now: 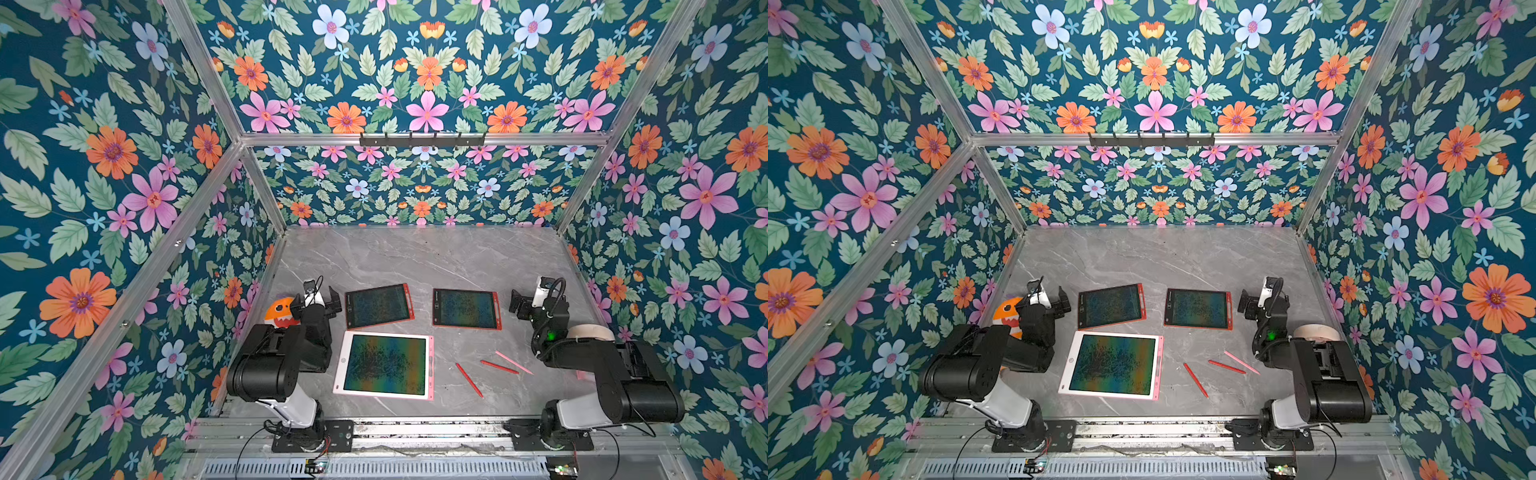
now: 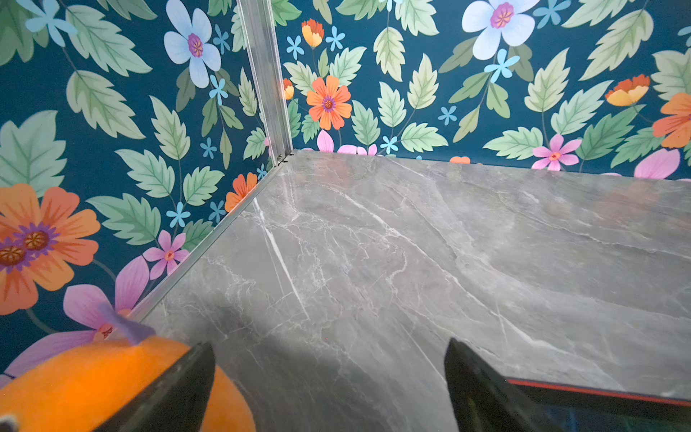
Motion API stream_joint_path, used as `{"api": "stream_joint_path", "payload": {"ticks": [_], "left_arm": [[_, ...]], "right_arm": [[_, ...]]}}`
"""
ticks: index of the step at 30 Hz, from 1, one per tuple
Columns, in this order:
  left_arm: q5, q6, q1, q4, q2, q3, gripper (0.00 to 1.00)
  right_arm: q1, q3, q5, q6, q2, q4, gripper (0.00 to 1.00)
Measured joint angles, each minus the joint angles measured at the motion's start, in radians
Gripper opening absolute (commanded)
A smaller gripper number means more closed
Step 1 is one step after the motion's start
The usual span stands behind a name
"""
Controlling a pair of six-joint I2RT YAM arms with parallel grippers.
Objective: Place the stylus back onto the writing tablet
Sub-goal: Adjust the stylus at the center of the board.
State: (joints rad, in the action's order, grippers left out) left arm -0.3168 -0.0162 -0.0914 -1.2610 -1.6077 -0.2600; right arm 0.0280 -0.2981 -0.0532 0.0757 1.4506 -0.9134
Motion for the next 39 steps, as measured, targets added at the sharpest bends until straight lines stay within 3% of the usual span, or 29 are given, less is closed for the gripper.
{"api": "stream_joint_path", "payload": {"ticks": [25,27,29,31,33,36,39], "left_arm": [[0.019,-0.004,0.015,0.006,0.000,-0.012,0.99],[0.019,-0.003,0.013,0.011,0.011,-0.010,0.99],[-0.001,0.003,-0.006,0.068,0.075,-0.014,0.99],[-0.028,0.020,-0.040,0.138,0.193,-0.029,1.00],[-0.054,0.002,-0.058,0.182,0.322,-0.031,1.00],[-0.098,-0.085,-0.058,0.334,0.490,-0.072,1.00],[-0.113,-0.199,-0.083,0.542,0.652,-0.133,1.00]], "right_arm": [[-0.003,0.000,0.002,-0.001,0.000,0.000,0.99],[-0.035,0.018,-0.059,-0.003,-0.023,-0.006,0.99],[-0.087,0.050,-0.117,-0.015,-0.113,0.021,0.99],[-0.128,0.044,-0.182,-0.009,-0.300,0.137,0.99],[-0.103,-0.007,-0.215,0.085,-0.488,0.296,0.99],[-0.033,-0.016,-0.176,0.262,-0.732,0.466,0.97],[-0.032,-0.011,-0.039,0.396,-0.860,0.694,0.88]]}}
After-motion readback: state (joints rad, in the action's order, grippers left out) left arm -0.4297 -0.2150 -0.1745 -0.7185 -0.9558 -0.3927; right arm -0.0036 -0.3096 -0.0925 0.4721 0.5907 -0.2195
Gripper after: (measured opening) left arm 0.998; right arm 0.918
